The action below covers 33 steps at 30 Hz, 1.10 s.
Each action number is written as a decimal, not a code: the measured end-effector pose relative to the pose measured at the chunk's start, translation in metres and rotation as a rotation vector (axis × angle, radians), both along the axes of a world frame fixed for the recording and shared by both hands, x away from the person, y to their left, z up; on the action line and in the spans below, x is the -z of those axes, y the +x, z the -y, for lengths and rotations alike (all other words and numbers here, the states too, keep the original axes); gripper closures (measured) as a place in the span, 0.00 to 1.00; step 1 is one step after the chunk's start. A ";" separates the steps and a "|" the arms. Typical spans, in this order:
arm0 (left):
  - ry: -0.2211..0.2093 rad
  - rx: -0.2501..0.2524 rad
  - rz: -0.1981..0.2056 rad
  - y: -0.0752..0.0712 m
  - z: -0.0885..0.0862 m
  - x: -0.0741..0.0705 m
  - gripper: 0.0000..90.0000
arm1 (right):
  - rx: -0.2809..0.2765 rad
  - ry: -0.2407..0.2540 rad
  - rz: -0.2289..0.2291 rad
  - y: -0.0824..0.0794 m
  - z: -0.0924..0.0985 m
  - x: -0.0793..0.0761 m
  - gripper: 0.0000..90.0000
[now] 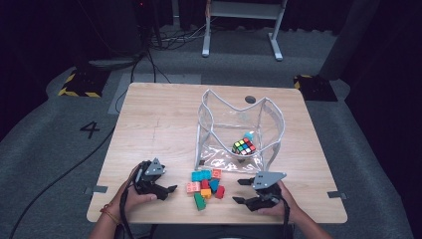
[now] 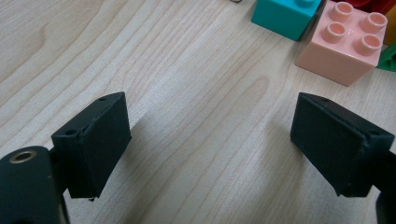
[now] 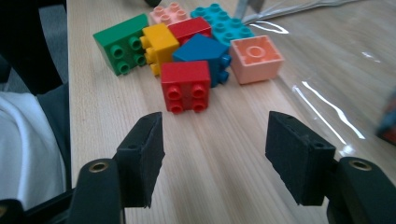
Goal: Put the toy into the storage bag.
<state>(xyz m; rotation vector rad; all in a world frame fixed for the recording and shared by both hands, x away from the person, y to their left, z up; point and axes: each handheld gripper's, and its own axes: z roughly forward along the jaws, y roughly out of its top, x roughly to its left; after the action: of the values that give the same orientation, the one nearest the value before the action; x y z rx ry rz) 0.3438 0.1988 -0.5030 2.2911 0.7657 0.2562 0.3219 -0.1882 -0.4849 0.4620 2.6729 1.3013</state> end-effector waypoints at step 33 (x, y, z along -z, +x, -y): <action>0.000 0.002 0.000 0.000 0.000 0.000 0.14 | -0.013 -0.032 -0.006 0.006 -0.025 0.009 0.66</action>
<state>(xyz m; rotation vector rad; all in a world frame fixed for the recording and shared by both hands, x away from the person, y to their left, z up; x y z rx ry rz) 0.3440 0.1989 -0.5030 2.2917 0.7632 0.2554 0.3278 -0.1630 -0.4939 0.4454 2.7016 1.2610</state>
